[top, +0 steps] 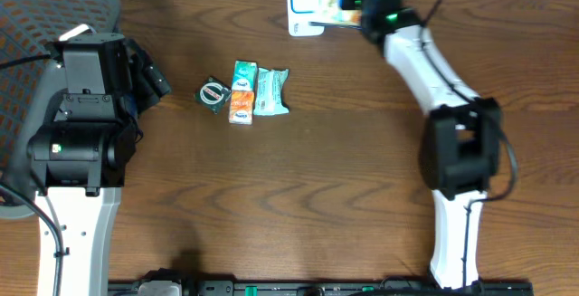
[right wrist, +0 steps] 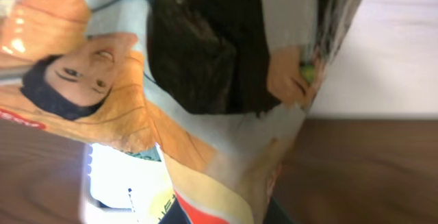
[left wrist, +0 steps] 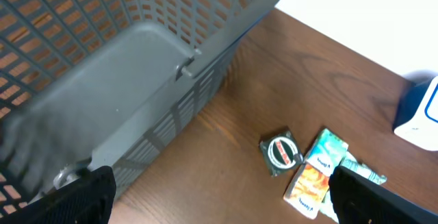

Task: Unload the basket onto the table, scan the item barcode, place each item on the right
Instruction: 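Carry the yellow bag to the right table edge and drop it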

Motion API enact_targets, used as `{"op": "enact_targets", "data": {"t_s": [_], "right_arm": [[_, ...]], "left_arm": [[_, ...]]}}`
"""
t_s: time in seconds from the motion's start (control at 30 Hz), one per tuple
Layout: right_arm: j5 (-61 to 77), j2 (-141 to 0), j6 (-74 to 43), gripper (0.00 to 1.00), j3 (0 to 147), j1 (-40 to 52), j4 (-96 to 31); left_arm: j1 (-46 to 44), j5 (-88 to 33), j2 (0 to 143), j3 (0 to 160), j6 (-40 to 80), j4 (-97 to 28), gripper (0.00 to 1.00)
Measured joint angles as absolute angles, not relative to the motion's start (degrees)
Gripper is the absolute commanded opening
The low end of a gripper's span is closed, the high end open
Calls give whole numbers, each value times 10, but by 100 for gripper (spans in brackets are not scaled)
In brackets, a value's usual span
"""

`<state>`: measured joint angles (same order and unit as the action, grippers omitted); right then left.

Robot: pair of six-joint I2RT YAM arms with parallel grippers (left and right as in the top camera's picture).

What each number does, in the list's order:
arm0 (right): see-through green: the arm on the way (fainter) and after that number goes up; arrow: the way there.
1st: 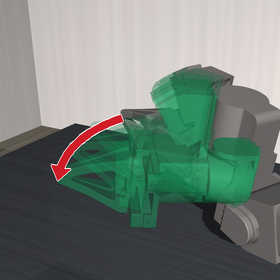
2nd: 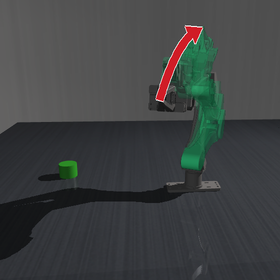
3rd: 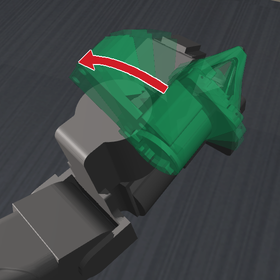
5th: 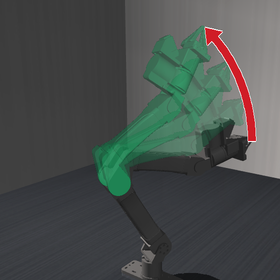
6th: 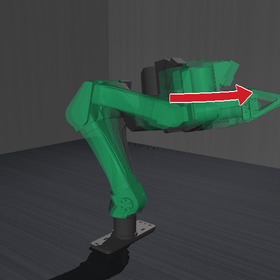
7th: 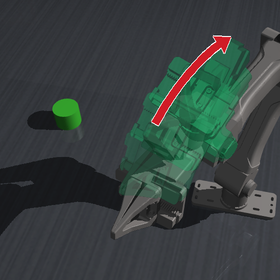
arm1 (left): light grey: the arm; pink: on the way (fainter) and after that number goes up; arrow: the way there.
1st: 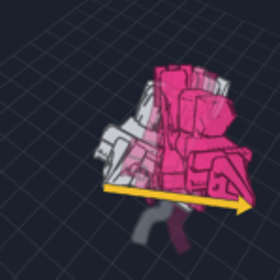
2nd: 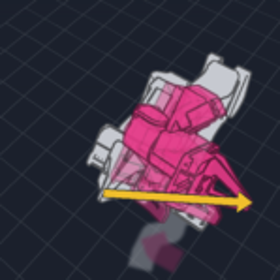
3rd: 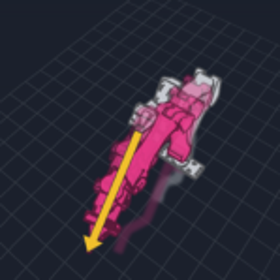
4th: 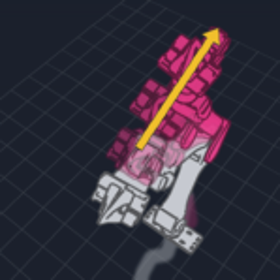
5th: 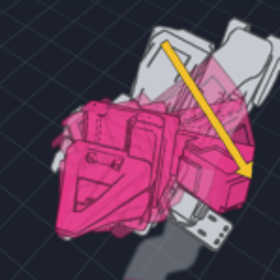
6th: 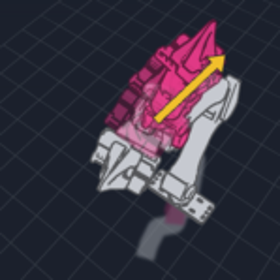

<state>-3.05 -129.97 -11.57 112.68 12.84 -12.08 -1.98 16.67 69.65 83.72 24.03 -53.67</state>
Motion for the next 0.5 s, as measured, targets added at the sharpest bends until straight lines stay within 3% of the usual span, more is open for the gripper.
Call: {"op": "enact_targets", "data": {"t_s": [0.27, 0.33, 0.4, 0.43, 0.47, 0.5], "right_arm": [[-146, -1242, 29, 3, 1137, -9, -328], [-167, -1244, 56, 24, 1137, -39, -358], [-179, -1244, 74, 67, 1137, -74, -374], [-179, -1244, 80, 83, 1137, -85, -378], [-178, -1244, 85, 95, 1137, -102, -389], [-175, -1244, 87, 99, 1137, -114, -398]], "left_arm": [[-20, 166, 696, 837, 240, -537, 98], [-20, 166, 696, 837, 240, -537, 98], [-20, 166, 696, 837, 240, -537, 98], [-20, 166, 696, 837, 240, -537, 97], [-20, 167, 696, 837, 240, -537, 98], [-20, 166, 696, 837, 240, -537, 98]]}}
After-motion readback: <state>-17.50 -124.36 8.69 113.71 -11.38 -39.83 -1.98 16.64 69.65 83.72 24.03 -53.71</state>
